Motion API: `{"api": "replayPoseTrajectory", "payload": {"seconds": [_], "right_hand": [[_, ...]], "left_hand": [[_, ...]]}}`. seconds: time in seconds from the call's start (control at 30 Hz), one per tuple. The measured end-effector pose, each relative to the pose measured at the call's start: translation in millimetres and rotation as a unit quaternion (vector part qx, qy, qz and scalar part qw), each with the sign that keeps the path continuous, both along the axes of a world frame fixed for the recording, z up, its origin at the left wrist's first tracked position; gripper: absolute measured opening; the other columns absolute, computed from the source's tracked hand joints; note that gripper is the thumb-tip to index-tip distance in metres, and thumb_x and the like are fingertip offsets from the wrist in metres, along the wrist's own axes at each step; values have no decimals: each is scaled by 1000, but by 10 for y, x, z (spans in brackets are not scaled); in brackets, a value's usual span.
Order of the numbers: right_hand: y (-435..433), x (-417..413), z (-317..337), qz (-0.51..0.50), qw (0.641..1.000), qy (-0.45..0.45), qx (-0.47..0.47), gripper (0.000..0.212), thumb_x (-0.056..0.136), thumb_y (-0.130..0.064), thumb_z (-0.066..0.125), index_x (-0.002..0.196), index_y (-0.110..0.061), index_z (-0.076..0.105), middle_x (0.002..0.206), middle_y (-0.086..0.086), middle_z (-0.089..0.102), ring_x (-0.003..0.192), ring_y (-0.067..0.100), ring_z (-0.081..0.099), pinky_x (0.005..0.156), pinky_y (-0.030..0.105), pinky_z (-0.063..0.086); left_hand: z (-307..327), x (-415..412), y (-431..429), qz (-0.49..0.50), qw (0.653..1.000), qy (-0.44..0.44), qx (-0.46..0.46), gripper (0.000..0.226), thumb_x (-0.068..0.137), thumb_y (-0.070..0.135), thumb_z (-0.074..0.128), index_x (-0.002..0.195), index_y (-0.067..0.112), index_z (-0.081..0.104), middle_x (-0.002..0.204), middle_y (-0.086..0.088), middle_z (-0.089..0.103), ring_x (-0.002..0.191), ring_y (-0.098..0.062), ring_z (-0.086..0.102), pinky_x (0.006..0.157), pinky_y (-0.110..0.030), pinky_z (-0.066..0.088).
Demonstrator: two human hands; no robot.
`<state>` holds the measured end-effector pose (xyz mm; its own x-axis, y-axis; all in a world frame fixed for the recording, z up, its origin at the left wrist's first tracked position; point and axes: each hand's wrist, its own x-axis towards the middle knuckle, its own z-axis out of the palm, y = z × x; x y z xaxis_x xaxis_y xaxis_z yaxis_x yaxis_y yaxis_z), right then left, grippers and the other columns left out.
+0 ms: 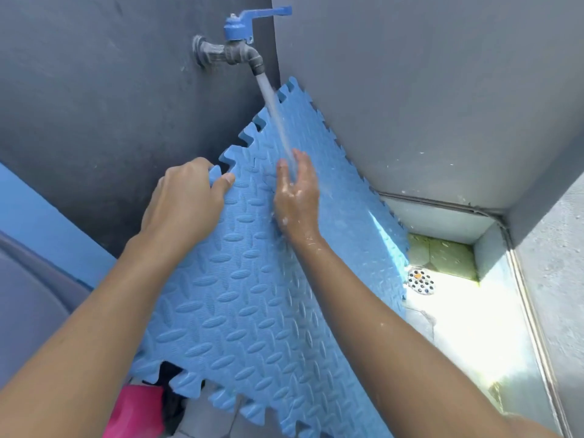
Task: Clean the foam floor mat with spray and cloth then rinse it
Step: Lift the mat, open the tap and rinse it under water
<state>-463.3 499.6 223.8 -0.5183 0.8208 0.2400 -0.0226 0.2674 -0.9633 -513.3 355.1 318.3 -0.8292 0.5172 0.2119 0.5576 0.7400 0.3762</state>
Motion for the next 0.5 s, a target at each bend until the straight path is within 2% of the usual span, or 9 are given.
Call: {"api": "replayPoseTrajectory", "payload": {"seconds": [0.03, 0.1, 0.17, 0.23, 0.3, 0.37, 0.43, 0.5], "right_hand": [[114, 50, 77, -39, 999, 23, -14, 39, 103, -42, 42, 133, -19, 54, 135, -2, 56, 127, 11, 49, 111, 35, 39], [362, 133, 338, -77, 994, 65, -35, 26, 105, -34, 41, 109, -18, 61, 103, -4, 64, 98, 10, 60, 89, 30, 49], [576, 144, 747, -54, 993, 101, -23, 34, 107, -34, 37, 89, -17, 59, 84, -1, 64, 79, 14, 63, 70, 24, 48], [736, 85, 1221, -4, 994, 112, 17, 44, 108, -37, 35, 78, -14, 58, 72, 4, 62, 66, 16, 60, 57, 21, 45], [830, -56, 1624, 54, 993, 89, 48, 50, 108, -37, 33, 75, -10, 59, 66, 7, 59, 59, 17, 57, 51, 20, 42], [897, -228, 1859, 101, 990, 43, 87, 51, 108, -35, 33, 72, -10, 58, 62, 6, 56, 54, 17, 54, 50, 21, 42], [974, -340, 1932, 104, 987, -11, 123, 50, 108, -33, 33, 67, -14, 54, 57, 3, 53, 50, 16, 51, 55, 25, 43], [1036, -394, 1949, 98, 987, -40, 119, 50, 108, -34, 33, 63, -17, 47, 55, 2, 48, 50, 14, 45, 58, 28, 40]], "left_hand": [[-14, -4, -1, -2, 1000, -2, 4, 43, 103, 50, 49, 119, 13, 63, 99, -9, 63, 93, -32, 55, 67, -40, 42], [-47, -10, -2, -8, 1000, 1, 7, 45, 104, 50, 48, 125, 14, 62, 101, -10, 66, 93, -31, 54, 69, -40, 42], [-77, 0, -5, -14, 1000, 10, 6, 45, 104, 50, 47, 126, 13, 61, 99, -10, 67, 92, -31, 54, 72, -40, 41], [-86, 14, -8, -20, 1000, 18, 2, 43, 105, 49, 46, 121, 12, 61, 90, -8, 67, 87, -33, 57, 71, -40, 41], [-69, 35, -23, -21, 1000, 12, -4, 41, 105, 49, 46, 114, 11, 61, 80, -7, 65, 82, -35, 59, 68, -41, 42], [-22, 72, -50, -15, 1000, -14, -2, 39, 105, 47, 47, 113, 11, 60, 75, -6, 63, 80, -36, 59, 67, -42, 43], [31, 100, -66, -12, 999, -47, 2, 36, 105, 45, 49, 114, 12, 60, 71, -2, 58, 77, -35, 58, 67, -42, 43], [80, 89, -64, -9, 997, -80, 2, 34, 104, 44, 51, 114, 12, 60, 67, 2, 54, 73, -33, 57, 66, -41, 43]]}}
